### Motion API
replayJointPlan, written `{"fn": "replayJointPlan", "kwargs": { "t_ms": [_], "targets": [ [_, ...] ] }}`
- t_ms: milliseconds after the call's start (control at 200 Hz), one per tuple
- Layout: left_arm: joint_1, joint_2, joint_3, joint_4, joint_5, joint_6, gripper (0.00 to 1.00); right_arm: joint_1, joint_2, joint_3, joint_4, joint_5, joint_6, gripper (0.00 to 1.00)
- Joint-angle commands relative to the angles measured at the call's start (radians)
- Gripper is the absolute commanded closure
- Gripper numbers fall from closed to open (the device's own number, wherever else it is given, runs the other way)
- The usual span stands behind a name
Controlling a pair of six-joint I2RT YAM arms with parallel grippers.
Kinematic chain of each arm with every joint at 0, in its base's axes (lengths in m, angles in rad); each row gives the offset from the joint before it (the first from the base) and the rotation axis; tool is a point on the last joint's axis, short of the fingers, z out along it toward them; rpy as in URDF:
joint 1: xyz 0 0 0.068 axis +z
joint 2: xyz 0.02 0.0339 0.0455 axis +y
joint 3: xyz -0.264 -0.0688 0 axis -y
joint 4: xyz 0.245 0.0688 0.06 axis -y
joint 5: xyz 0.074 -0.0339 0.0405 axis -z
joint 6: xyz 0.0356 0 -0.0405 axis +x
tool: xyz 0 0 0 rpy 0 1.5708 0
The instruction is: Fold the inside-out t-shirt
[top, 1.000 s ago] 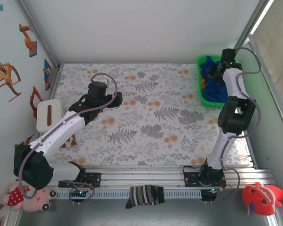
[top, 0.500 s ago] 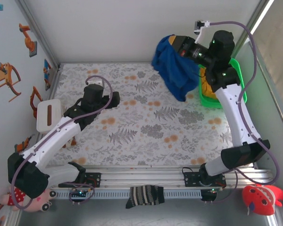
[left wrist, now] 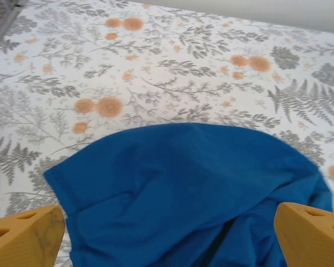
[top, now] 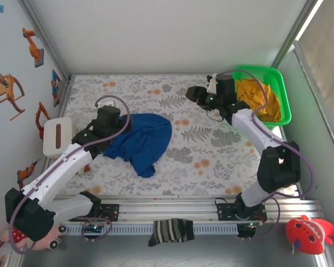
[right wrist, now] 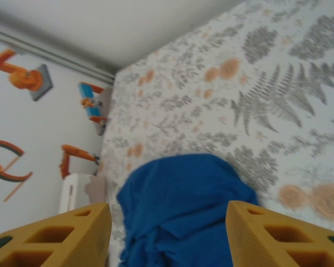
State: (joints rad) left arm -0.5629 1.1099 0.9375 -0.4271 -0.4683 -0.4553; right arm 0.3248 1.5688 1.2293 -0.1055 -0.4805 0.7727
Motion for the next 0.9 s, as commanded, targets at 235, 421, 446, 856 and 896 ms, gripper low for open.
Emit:
{"fn": "replayJointPlan", "kwargs": {
  "t_ms": [235,421,446,856,896],
  "targets": [
    [0.143,0.029,-0.030,-0.169,0.033,-0.108,0.04,0.231,-0.071,-0.184,-0.078,0.126,-0.122,0.44],
    [0.181,0.049,-0.103,-0.215,0.095,-0.209,0.04,0.422,0.001,-0.195,-0.038,0.160,-0.097,0.44],
    [0.186,0.045,-0.118,-0.213,0.100,-0.225,0.04,0.442,0.015,-0.194,-0.028,0.163,-0.091,0.44],
    [0.372,0.131,-0.244,-0.074,0.278,-0.317,0.12,0.542,0.191,-0.102,0.098,0.159,-0.016,0.44],
    [0.373,0.148,-0.242,-0.066,0.282,-0.321,0.13,0.542,0.199,-0.097,0.103,0.164,-0.011,0.44]
  ]
}}
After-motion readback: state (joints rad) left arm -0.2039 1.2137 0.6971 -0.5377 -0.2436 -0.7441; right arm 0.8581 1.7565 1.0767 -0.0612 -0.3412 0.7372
